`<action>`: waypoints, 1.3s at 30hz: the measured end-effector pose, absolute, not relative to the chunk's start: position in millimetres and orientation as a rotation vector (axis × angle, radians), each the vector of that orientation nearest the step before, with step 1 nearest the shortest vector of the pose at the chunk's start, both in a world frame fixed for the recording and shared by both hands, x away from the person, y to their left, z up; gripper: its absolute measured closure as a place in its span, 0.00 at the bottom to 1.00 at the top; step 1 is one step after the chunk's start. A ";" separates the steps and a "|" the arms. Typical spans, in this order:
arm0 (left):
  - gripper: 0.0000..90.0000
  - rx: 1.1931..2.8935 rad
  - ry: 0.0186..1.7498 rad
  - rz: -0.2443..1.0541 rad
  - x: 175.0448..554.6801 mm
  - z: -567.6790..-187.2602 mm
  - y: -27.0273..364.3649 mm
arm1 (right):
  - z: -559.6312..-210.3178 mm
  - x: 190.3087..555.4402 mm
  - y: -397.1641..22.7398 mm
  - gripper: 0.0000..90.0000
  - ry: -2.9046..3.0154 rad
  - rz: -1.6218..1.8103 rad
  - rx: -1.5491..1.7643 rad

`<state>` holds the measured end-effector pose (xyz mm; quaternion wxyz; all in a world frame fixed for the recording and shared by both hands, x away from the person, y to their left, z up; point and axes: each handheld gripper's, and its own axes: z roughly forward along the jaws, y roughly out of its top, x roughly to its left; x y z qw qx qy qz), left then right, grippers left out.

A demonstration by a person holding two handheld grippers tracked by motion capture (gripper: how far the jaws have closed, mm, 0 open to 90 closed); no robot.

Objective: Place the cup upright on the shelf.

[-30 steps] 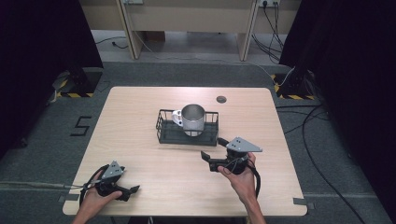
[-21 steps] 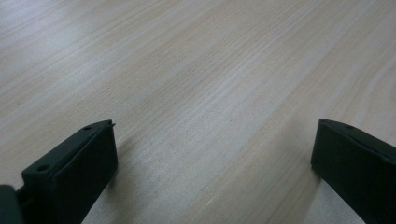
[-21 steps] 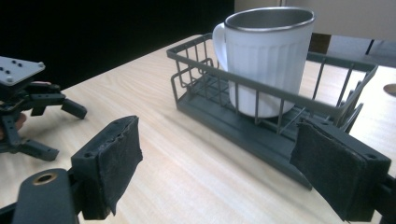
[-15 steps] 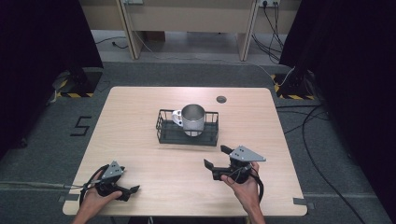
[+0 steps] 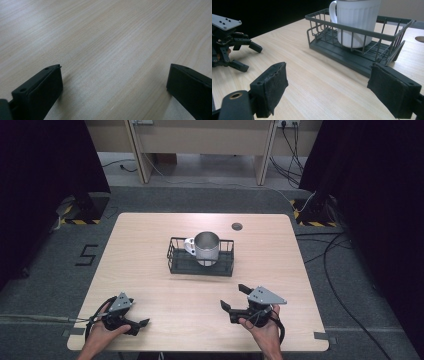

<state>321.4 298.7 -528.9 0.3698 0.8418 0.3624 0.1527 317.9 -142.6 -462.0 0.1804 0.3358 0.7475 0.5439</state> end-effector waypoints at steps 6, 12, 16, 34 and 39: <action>0.00 2.160 0.929 0.391 321.4 -529.0 298.8 | -466.0 314.3 -146.2 0.17 2.112 1.526 0.954; 0.00 2.160 0.930 0.392 321.3 -528.9 298.7 | -472.7 309.4 -152.2 0.17 2.119 1.519 0.975; 0.00 2.160 0.930 0.392 321.3 -528.9 298.7 | -477.9 306.8 -153.5 0.17 2.136 1.501 0.976; 0.00 2.160 0.930 0.391 321.2 -528.9 298.8 | -500.3 296.3 -166.9 0.17 2.159 1.452 1.042; 0.00 2.160 0.930 0.391 321.2 -528.9 298.8 | -504.4 292.5 -167.9 0.17 2.153 1.458 1.060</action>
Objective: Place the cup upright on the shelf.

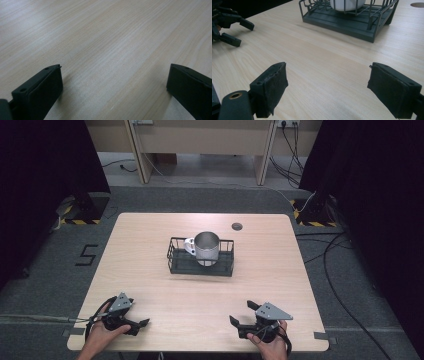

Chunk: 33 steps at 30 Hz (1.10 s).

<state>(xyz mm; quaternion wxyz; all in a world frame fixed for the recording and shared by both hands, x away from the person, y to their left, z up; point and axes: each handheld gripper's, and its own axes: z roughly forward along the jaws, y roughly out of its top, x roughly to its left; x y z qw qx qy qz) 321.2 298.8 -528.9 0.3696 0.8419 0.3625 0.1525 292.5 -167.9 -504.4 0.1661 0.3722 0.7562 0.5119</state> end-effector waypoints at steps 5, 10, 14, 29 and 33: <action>0.00 2.160 0.930 0.391 321.2 -528.9 298.8 | -510.1 288.0 -166.2 0.17 2.165 1.435 1.061; 0.00 2.160 0.930 0.391 321.2 -528.9 298.8 | -512.0 284.6 -166.0 0.17 2.168 1.421 1.057; 0.00 2.160 0.930 0.391 321.2 -528.9 298.8 | -514.6 280.9 -166.8 0.17 2.171 1.415 1.065; 0.00 2.161 0.930 0.391 321.1 -528.9 298.8 | -522.3 271.2 -171.1 0.17 2.162 1.406 1.093; 0.00 2.161 0.930 0.391 321.1 -528.9 298.8 | -525.0 268.2 -172.2 0.17 2.151 1.404 1.104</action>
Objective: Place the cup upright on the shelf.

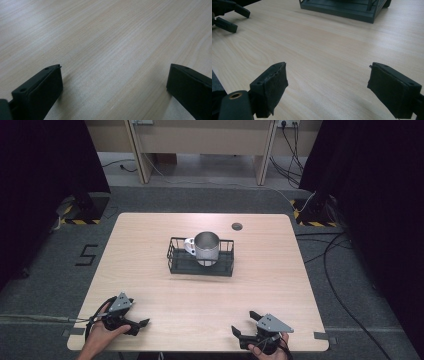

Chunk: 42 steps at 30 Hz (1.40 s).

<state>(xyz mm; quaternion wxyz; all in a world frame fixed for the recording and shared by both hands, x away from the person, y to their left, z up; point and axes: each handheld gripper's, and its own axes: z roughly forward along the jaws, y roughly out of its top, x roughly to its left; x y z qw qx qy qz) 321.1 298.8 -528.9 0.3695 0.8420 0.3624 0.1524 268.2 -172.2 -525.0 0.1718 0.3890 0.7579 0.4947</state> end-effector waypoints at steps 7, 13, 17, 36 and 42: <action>0.00 2.161 0.930 0.391 321.1 -528.9 298.8 | -530.0 262.9 -173.7 0.17 2.147 1.390 1.108; 0.00 2.161 0.930 0.391 321.1 -528.9 298.8 | -533.8 258.8 -173.2 0.17 2.154 1.359 1.109; 0.00 2.161 0.930 0.391 321.0 -528.9 298.8 | -536.2 257.4 -173.3 0.17 2.159 1.346 1.112; 0.00 2.161 0.929 0.391 320.9 -528.9 298.8 | -550.5 250.7 -172.0 0.15 2.143 1.280 1.016; 0.00 2.161 0.930 0.390 320.8 -528.9 298.7 | -552.0 249.8 -171.9 0.15 2.128 1.291 1.016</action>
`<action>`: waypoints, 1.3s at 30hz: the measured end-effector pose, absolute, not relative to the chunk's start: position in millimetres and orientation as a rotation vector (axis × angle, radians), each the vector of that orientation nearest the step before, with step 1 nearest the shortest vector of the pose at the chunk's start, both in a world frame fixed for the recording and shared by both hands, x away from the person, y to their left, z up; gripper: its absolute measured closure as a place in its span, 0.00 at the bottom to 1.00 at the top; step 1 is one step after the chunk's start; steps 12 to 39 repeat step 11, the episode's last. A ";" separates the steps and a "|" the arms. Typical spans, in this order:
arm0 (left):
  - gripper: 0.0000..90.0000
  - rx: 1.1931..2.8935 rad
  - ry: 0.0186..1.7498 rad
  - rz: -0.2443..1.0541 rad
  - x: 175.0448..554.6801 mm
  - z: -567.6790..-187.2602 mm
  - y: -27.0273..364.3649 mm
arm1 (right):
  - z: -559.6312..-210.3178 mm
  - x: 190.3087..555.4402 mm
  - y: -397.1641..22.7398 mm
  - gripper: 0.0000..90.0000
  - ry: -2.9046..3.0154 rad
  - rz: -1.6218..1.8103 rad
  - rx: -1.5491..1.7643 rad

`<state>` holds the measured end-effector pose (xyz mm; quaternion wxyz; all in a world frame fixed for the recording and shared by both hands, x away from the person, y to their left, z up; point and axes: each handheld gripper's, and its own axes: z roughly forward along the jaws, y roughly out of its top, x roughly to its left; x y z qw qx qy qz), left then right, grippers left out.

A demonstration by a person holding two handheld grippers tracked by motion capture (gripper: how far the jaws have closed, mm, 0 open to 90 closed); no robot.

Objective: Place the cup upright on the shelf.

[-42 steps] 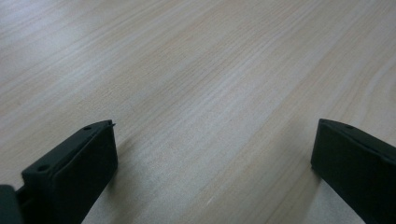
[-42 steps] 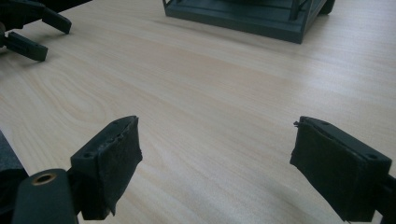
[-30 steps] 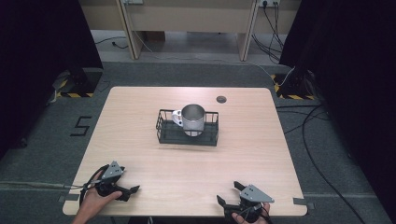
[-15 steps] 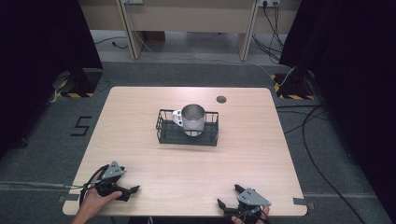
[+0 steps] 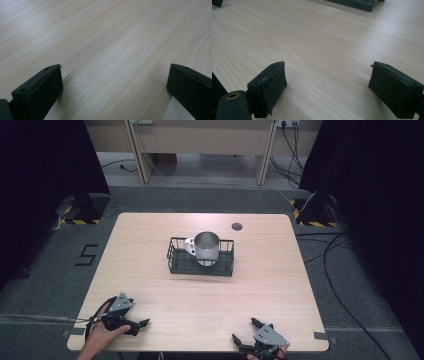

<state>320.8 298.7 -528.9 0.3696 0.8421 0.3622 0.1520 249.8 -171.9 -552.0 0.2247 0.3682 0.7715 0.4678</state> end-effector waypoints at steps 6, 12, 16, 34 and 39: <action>0.00 2.162 0.929 0.390 320.8 -528.9 298.8 | -552.3 249.8 -171.6 0.15 2.127 1.294 1.014; 0.00 2.162 0.929 0.389 320.7 -528.9 298.7 | -553.0 249.2 -172.1 0.15 2.123 1.302 1.009; 0.00 2.162 0.929 0.389 320.7 -528.9 298.7 | -553.0 249.2 -172.1 0.15 2.123 1.302 1.009; 0.00 2.162 0.929 0.389 320.7 -528.9 298.7 | -553.0 249.2 -172.1 0.15 2.123 1.302 1.009; 0.00 2.162 0.929 0.389 320.7 -528.9 298.7 | -553.0 249.2 -172.1 0.15 2.123 1.302 1.009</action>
